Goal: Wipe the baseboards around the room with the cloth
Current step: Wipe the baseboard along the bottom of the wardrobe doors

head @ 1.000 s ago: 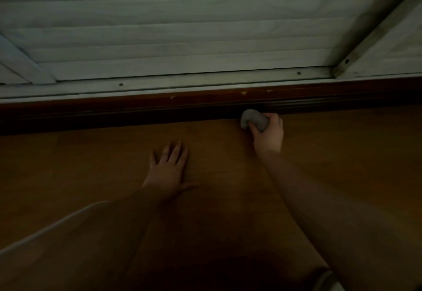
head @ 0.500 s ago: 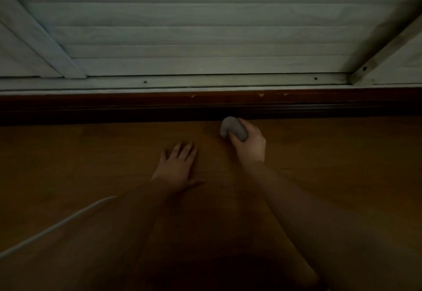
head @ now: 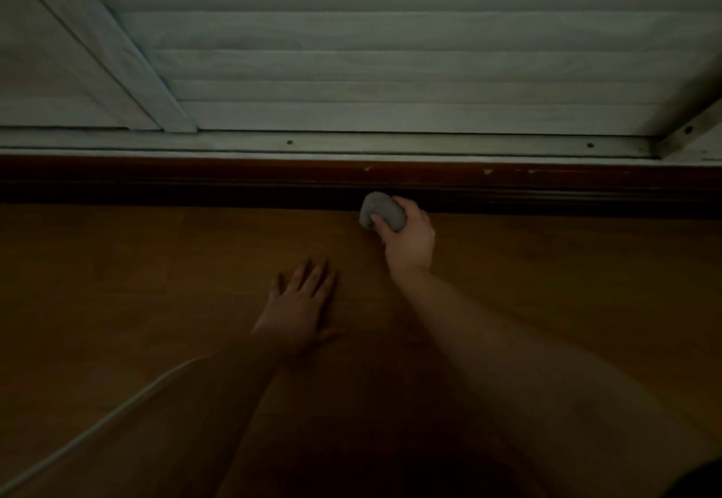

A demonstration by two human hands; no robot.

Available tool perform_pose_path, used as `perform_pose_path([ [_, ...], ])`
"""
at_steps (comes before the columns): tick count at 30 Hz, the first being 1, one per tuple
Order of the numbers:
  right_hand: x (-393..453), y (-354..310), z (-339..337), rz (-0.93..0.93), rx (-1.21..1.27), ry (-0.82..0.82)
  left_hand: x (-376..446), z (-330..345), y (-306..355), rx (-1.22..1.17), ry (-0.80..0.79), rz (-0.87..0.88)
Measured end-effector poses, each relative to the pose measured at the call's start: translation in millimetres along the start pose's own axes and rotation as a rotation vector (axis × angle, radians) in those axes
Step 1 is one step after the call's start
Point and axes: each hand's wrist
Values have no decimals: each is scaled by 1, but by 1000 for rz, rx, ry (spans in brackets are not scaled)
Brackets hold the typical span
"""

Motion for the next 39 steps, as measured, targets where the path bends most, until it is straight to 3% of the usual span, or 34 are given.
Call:
perform_pose_path([
  [24, 1, 64, -185, 158, -234, 277, 62, -49, 62, 41, -87, 123],
  [28, 0, 67, -198, 129, -395, 211, 63, -53, 61, 51, -90, 131],
  [32, -2, 55, -179, 2, -474, 90, 61, -55, 56, 47, -63, 164],
  [39, 1, 2, -76, -153, -311, -70, 56, -48, 38, 55, -18, 162],
])
Point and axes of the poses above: each hand's wrist, its own x-axis towards the middle knuckle, its own z-axis out of the palm, y = z × x, and after that the axes turned 13 degrees about -y, right-handed
